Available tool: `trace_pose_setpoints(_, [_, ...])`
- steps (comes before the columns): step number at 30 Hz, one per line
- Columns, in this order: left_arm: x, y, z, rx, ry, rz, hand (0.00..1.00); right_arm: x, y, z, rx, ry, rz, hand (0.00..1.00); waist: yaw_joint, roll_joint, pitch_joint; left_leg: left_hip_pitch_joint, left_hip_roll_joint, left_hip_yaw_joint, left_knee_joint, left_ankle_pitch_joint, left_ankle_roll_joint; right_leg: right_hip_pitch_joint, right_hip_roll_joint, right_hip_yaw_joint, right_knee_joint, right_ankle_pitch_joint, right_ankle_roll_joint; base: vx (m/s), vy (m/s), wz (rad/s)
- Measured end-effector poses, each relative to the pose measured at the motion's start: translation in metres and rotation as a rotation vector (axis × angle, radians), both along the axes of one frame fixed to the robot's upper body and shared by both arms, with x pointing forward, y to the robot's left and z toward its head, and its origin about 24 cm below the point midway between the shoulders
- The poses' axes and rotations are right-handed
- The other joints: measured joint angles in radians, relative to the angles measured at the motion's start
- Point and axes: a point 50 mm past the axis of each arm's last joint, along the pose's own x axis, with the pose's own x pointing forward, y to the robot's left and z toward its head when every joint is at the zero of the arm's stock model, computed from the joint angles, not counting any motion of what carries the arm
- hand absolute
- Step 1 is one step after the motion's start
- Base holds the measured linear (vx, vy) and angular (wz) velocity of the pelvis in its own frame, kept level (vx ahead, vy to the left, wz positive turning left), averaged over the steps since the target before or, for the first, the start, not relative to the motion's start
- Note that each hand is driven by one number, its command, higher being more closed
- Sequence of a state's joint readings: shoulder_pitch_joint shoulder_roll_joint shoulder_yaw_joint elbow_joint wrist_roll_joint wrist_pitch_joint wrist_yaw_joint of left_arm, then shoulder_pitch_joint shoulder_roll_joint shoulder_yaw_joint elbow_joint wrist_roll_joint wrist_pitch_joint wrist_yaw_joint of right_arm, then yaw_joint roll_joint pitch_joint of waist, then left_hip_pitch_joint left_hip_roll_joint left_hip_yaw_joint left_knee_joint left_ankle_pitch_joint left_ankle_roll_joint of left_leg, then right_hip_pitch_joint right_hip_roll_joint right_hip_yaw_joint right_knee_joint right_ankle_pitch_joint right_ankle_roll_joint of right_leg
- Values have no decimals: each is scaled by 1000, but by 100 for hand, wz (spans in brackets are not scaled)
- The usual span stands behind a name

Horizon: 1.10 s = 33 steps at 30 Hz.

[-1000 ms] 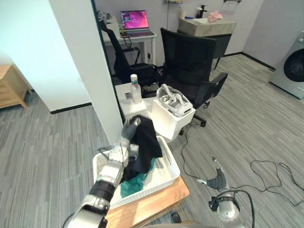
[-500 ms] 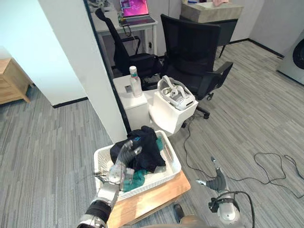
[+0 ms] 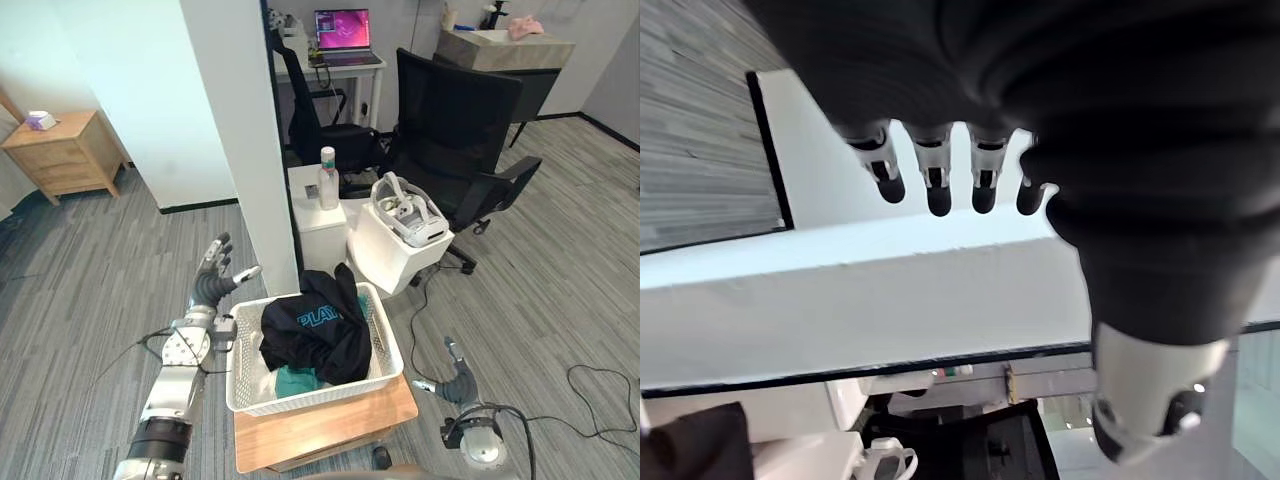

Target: Tidy the bed and pick cloth on bed and put in laundry

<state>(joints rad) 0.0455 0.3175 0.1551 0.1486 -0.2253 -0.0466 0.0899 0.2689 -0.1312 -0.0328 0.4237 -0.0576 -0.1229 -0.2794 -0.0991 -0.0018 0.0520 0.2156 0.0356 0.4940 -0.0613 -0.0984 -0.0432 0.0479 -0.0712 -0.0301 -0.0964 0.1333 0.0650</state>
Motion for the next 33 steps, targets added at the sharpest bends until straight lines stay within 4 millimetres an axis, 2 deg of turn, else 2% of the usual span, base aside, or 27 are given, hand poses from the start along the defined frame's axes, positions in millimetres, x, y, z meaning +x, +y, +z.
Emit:
trace_pose_setpoints(2, [-24, 24, -10, 43, 51, 150, 0, -16, -22, -6, 15, 39, -141, 0, 2, -5, -3, 0, 0, -10, 5, 0, 0, 7, -2, -20, 0, -5, 1, -57, -14, 11])
trace_pose_setpoints(3, [-30, 29, -13, 65, 71, 183, 0, -20, -28, -6, 15, 45, -175, 0, 2, -5, -3, 0, 0, -17, 6, 0, 0, 10, -3, -25, 1, -8, 1, -49, -18, 25])
trace_pose_setpoints(6, [-67, 46, -40, 102, 210, 299, 0, -42, -51, -10, 19, 77, -326, 0, 5, -16, -10, 5, 3, -39, -1, 0, 0, 24, -6, -56, 9, -28, 4, -48, -14, 29])
trace_pose_setpoints(7, [-85, 49, -56, 75, 280, 354, 0, -50, -58, -13, 30, 90, -382, 0, 10, -19, -14, 5, 3, -47, -8, 0, 0, 26, -7, -65, 9, -30, 3, -40, -6, 19])
trace_pose_setpoints(8, [-95, 50, -66, 51, 316, 384, 0, -54, -61, -14, 38, 97, -408, 0, 13, -22, -14, 4, 3, -53, -10, 1, 1, 27, -8, -72, 9, -31, 3, -32, -1, 23])
trace_pose_setpoints(10, [-138, 45, -102, -41, 466, 485, 0, -72, -67, -22, 85, 133, -499, 0, 33, -27, -18, 7, 3, -56, -10, 1, 1, 36, -10, -87, 8, -43, 12, -16, -5, 18])
trace_pose_setpoints(13, [-178, 36, -128, -105, 595, 580, 0, -89, -67, -33, 182, 152, -593, 0, 62, -37, -30, 8, 4, -70, -15, 1, 1, 43, -12, -107, 7, -49, 12, 7, -14, 19])
trace_pose_setpoints(14, [-195, 31, -138, -145, 648, 622, 0, -89, -63, -37, 222, 143, -595, 0, 66, -41, -33, 12, 4, -78, -17, 1, 1, 53, -13, -118, 6, -51, 13, 9, -11, 18])
trace_pose_setpoints(15, [-203, 28, -144, -181, 674, 644, 0, -87, -59, -40, 241, 144, -584, 0, 66, -40, -33, 18, 4, -79, -18, 1, 1, 58, -14, -124, 6, -52, 13, 2, -7, 14])
trace_pose_setpoints(18, [-213, 18, -153, -231, 719, 653, 0, -82, -45, -48, 298, 159, -569, 0, 71, -30, -38, 24, 2, -79, -25, 1, 1, 62, -14, -130, 6, -53, 13, -3, -1, 1])
trace_pose_setpoints(22, [-210, -1, -164, -296, 753, 628, 0, -79, -26, -58, 379, 191, -543, 0, 87, -6, -39, 25, 1, -83, -24, 1, 1, 62, -15, -136, 7, -58, 16, -5, -8, 2])
trace_pose_setpoints(28, [-209, -16, -172, -343, 786, 615, 0, -79, -20, -62, 421, 225, -530, 0, 88, 8, -35, 29, 3, -88, -26, 1, 0, 67, -15, -148, 9, -68, 24, -11, -19, 4])
trace_pose_setpoints(29, [-194, -34, -178, -410, 803, 566, 0, -72, 5, -70, 543, 279, -486, 0, 115, 21, 7, 43, 48, -27, 5, -19, -25, 70, 3, -187, 59, -113, 16, 0, 0, 0])
trace_pose_setpoints(33, [-194, -34, -178, -410, 804, 566, 0, -72, 5, -70, 544, 279, -487, 0, 117, 19, 7, 42, 48, -27, 5, -19, -26, 70, 3, -189, 59, -113, 16, 0, 0, 0])
